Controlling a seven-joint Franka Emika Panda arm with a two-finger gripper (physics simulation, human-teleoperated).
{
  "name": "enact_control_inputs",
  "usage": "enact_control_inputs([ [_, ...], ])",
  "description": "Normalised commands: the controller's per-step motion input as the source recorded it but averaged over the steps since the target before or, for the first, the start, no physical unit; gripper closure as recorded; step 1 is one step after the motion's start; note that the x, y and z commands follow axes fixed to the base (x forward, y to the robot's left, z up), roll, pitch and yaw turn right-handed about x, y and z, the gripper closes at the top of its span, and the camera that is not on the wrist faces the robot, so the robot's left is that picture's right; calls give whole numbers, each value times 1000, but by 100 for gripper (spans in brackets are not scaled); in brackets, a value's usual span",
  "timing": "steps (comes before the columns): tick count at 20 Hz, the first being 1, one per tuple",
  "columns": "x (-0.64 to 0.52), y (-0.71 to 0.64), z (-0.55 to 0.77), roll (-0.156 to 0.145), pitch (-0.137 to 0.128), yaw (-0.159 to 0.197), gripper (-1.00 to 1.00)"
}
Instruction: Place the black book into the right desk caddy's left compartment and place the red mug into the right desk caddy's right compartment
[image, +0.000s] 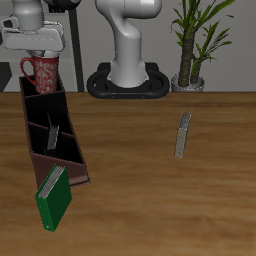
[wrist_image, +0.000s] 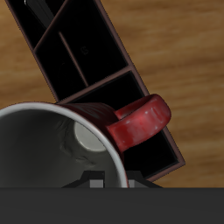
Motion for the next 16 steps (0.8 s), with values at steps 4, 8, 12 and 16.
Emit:
enact_control_inputs([
  [4,-39,21,-137,-21,15,20,100],
  [8,-37,68,-167,2,28,41,100],
  [12,19,-13,-182,-23,43,36,100],
  [16,22,-78,-119,-22,40,13,100],
])
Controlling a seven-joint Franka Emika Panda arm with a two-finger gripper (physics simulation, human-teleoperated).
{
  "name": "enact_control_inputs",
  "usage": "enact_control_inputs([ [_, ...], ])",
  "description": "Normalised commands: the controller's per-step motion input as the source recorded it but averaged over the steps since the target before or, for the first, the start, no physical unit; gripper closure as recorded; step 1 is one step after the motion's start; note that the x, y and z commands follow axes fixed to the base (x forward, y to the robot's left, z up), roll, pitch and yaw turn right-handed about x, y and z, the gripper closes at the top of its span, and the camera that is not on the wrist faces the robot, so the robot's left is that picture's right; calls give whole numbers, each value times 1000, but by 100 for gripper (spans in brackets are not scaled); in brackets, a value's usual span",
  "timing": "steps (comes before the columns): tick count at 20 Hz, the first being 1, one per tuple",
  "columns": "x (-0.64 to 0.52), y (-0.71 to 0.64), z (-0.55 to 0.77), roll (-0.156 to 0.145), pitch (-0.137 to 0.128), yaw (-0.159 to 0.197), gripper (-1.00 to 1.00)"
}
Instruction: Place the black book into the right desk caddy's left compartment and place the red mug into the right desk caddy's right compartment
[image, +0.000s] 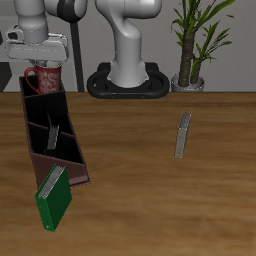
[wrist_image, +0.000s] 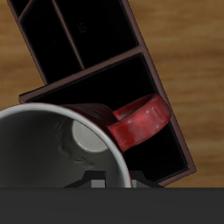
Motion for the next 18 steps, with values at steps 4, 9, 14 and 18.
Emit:
enact_control_inputs([
  [4,-6,-48,-36,-46,20,-17,-100],
  [9,2,45,65,0,4,-2,-100],
  [14,-25,154,138,5,-27,-1,-100],
  [18,-29,337,184,31,-46,35,-100],
])
